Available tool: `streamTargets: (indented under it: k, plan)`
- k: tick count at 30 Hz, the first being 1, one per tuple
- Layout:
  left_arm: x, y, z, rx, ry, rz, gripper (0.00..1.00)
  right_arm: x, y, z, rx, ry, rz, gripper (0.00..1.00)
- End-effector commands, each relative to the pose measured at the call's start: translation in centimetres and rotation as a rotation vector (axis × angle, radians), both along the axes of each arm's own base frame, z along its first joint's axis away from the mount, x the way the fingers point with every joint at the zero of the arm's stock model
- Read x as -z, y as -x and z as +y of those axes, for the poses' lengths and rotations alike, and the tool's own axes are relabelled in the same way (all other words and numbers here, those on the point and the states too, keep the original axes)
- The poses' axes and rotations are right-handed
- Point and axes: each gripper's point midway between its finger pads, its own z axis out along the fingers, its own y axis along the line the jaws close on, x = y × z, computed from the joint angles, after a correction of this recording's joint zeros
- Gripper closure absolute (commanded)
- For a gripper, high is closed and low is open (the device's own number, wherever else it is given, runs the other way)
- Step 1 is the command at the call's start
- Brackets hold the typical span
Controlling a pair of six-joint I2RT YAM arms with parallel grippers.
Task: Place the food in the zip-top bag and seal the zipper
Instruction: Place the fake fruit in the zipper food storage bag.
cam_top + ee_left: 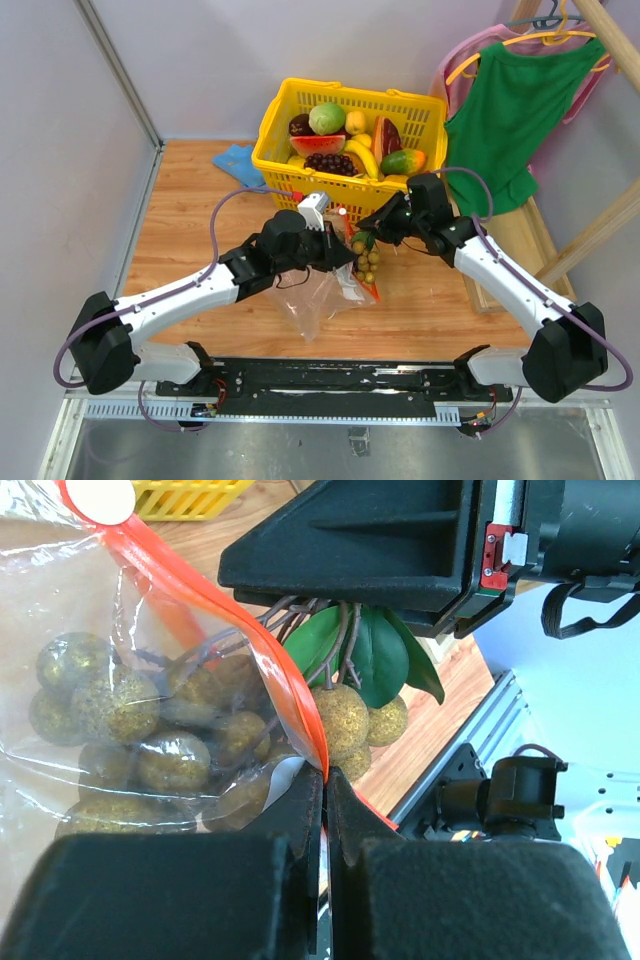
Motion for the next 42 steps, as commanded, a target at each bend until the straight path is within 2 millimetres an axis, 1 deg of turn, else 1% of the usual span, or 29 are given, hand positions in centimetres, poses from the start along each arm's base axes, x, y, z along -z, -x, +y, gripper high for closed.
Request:
streamTargets:
  k: [1,3,5,6,8,10,12,16,21,24,27,34,37,42]
  plan:
    - [-2.1,-0.2,-0.6,0.003,0.068,-0.060,1.00,-3.0,-0.1,-0.2,-0.016,0.002,-0.071,0.99]
    - [-2.6,0.2,-0.9,0.029,0.077,-0.057,1.00,-3.2,-0.4,-1.3,0.018,0.058,-0.098,0.99]
    - [-3.8,0.5,-1.1,0.051,0.095,-0.066,1.00,-3.6,-0.7,-2.2,0.041,0.104,-0.134,0.99]
    - [-4.5,0.7,-1.1,0.057,0.110,-0.073,1.00,-3.5,-0.8,-2.7,0.057,0.132,-0.140,0.99]
    - [-5.5,0.8,-1.1,0.064,0.131,-0.090,1.00,-3.0,-0.9,-3.2,0.067,0.166,-0.139,0.99]
    - [-5.9,0.8,-0.9,0.057,0.140,-0.103,1.00,-2.8,-0.9,-3.1,0.063,0.163,-0.131,1.00]
    - [-5.5,0.6,-0.8,0.050,0.128,-0.105,1.00,-2.9,-0.8,-2.5,0.048,0.136,-0.126,0.99]
    - [-4.8,0.7,-1.2,0.064,0.125,-0.092,1.00,-3.7,-0.9,-1.8,0.033,0.101,-0.147,0.99]
    - [-4.4,0.8,-1.4,0.081,0.144,-0.112,1.00,-3.2,-0.7,-1.2,0.001,0.108,-0.147,0.99]
    - [-4.1,1.1,-1.5,0.093,0.166,-0.110,1.00,-3.4,-0.7,-0.5,-0.040,0.094,-0.163,0.90]
    - [-4.1,1.2,-1.5,0.090,0.202,-0.116,1.00,-3.4,-0.6,-0.3,-0.051,0.081,-0.164,0.85]
    - [-3.9,1.3,-0.8,0.069,0.254,-0.157,1.00,-4.5,-0.5,0.2,-0.052,0.020,-0.206,0.86]
    - [-4.1,1.4,-0.8,0.074,0.271,-0.160,1.00,-4.1,-0.4,0.0,-0.050,0.040,-0.206,0.86]
    - [-4.6,1.3,-1.0,0.067,0.309,-0.160,1.00,-2.3,0.2,0.2,-0.075,0.060,-0.183,0.76]
